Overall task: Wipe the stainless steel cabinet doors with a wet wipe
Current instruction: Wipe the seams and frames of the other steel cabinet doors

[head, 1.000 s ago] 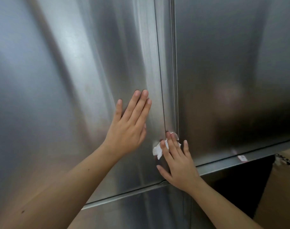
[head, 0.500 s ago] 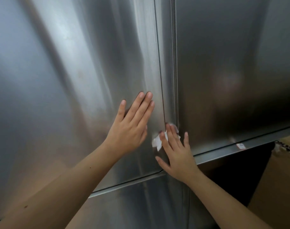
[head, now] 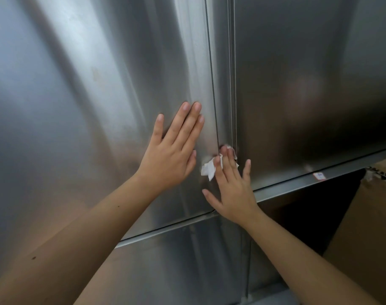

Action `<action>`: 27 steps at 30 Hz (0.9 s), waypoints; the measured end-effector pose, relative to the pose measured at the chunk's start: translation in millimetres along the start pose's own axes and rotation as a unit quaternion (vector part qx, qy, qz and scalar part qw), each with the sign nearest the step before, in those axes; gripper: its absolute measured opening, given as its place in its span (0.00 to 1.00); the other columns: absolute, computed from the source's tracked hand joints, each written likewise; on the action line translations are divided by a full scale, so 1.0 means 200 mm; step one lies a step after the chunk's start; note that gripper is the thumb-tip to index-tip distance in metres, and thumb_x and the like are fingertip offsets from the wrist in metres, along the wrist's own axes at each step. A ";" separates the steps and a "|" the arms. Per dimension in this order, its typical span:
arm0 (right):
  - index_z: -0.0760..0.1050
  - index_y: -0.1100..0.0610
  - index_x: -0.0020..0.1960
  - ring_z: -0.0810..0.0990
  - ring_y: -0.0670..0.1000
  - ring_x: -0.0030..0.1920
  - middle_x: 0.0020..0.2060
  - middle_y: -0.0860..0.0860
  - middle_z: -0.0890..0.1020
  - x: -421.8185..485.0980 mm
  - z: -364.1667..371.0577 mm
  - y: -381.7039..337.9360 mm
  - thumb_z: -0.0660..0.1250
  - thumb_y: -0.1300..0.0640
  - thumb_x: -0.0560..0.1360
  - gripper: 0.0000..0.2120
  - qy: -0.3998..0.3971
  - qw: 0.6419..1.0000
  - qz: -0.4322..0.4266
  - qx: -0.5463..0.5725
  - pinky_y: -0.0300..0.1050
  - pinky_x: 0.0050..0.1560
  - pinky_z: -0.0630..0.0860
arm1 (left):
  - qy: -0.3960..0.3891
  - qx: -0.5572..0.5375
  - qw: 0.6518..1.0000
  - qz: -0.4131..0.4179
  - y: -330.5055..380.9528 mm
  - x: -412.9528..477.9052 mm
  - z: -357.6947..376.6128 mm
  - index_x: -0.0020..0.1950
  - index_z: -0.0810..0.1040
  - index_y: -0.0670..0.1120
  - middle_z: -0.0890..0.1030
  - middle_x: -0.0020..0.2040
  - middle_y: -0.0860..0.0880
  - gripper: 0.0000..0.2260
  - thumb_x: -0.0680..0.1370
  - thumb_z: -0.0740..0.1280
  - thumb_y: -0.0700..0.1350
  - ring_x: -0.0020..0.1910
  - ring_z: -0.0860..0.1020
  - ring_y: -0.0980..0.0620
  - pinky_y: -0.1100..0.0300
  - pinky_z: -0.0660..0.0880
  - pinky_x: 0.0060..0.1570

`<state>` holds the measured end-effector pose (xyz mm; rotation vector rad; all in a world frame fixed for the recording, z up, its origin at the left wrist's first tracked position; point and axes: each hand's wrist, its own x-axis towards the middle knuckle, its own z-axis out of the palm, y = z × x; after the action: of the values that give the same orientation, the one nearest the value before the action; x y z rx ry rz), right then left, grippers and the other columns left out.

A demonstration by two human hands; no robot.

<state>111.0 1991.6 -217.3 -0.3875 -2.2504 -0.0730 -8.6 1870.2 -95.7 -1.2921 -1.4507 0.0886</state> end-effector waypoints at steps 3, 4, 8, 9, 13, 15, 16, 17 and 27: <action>0.39 0.56 0.77 0.46 0.55 0.76 0.77 0.55 0.43 -0.12 0.06 0.02 0.49 0.38 0.78 0.37 -0.027 0.999 -0.010 -0.015 0.62 0.71 0.43 | 0.001 -0.002 1.000 -0.002 0.00 0.00 0.00 0.77 0.50 0.39 0.53 0.76 0.41 0.28 0.80 0.50 0.48 0.76 0.50 0.43 0.41 0.45 0.70; 0.40 0.57 0.77 0.47 0.55 0.76 0.77 0.55 0.43 -0.19 0.09 0.02 0.50 0.38 0.77 0.38 -0.043 0.999 -0.008 -0.020 0.65 0.70 0.45 | 0.001 -0.004 1.000 -0.003 0.00 0.00 0.00 0.77 0.50 0.39 0.53 0.76 0.41 0.28 0.80 0.51 0.48 0.76 0.49 0.42 0.41 0.45 0.70; 0.43 0.56 0.78 0.51 0.55 0.75 0.77 0.55 0.45 -0.45 0.19 0.02 0.42 0.36 0.78 0.35 -0.127 0.991 0.009 -0.037 0.64 0.70 0.50 | 0.005 -0.003 1.000 -0.010 0.01 0.00 0.01 0.77 0.51 0.39 0.53 0.76 0.41 0.29 0.79 0.52 0.48 0.76 0.48 0.43 0.41 0.45 0.70; 0.43 0.56 0.78 0.51 0.55 0.75 0.77 0.55 0.46 -0.48 0.19 0.02 0.42 0.36 0.78 0.35 -0.142 0.989 0.011 -0.040 0.62 0.70 0.48 | 0.005 -0.003 1.000 -0.010 0.01 0.00 0.01 0.77 0.51 0.39 0.53 0.76 0.41 0.29 0.79 0.52 0.48 0.76 0.48 0.42 0.41 0.44 0.70; 0.44 0.56 0.78 0.51 0.54 0.75 0.76 0.55 0.48 -0.47 0.16 0.01 0.51 0.37 0.75 0.39 -0.162 0.986 0.018 -0.042 0.61 0.70 0.45 | 0.008 -0.005 1.000 -0.019 0.03 -0.01 0.01 0.77 0.52 0.39 0.53 0.76 0.41 0.29 0.79 0.53 0.47 0.75 0.48 0.43 0.42 0.44 0.70; 0.45 0.55 0.78 0.51 0.54 0.75 0.76 0.55 0.49 -0.47 0.15 0.00 0.51 0.37 0.75 0.39 -0.172 0.984 0.029 -0.031 0.61 0.70 0.45 | 0.008 -0.014 1.000 -0.023 0.06 -0.03 0.02 0.77 0.53 0.39 0.53 0.77 0.42 0.29 0.78 0.54 0.47 0.76 0.47 0.44 0.42 0.45 0.70; 0.45 0.55 0.78 0.51 0.54 0.75 0.76 0.55 0.50 -0.48 0.14 -0.01 0.52 0.37 0.75 0.39 -0.175 0.984 0.033 -0.027 0.61 0.70 0.46 | 0.007 -0.019 0.999 -0.025 0.08 -0.04 0.02 0.77 0.53 0.39 0.53 0.76 0.42 0.29 0.78 0.54 0.47 0.76 0.47 0.44 0.42 0.45 0.71; 0.46 0.55 0.78 0.51 0.54 0.75 0.76 0.55 0.50 -0.48 0.14 -0.01 0.52 0.37 0.75 0.38 -0.177 0.983 0.036 -0.023 0.61 0.70 0.47 | 0.005 -0.024 0.999 -0.026 0.10 -0.05 0.02 0.77 0.53 0.39 0.53 0.76 0.42 0.29 0.78 0.55 0.47 0.76 0.47 0.44 0.42 0.44 0.71; 0.54 0.52 0.77 0.54 0.55 0.75 0.75 0.58 0.57 -0.51 0.10 0.07 0.57 0.41 0.73 0.35 -0.183 0.983 -0.026 -0.023 0.65 0.69 0.52 | -0.036 -0.084 0.995 -0.046 0.29 -0.20 0.03 0.76 0.56 0.40 0.55 0.76 0.42 0.28 0.77 0.55 0.45 0.76 0.46 0.46 0.44 0.42 0.72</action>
<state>161.2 1982.4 -308.1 -0.3904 -2.6263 -0.0872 14.6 1868.7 -162.9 -1.3664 -1.6051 -0.0509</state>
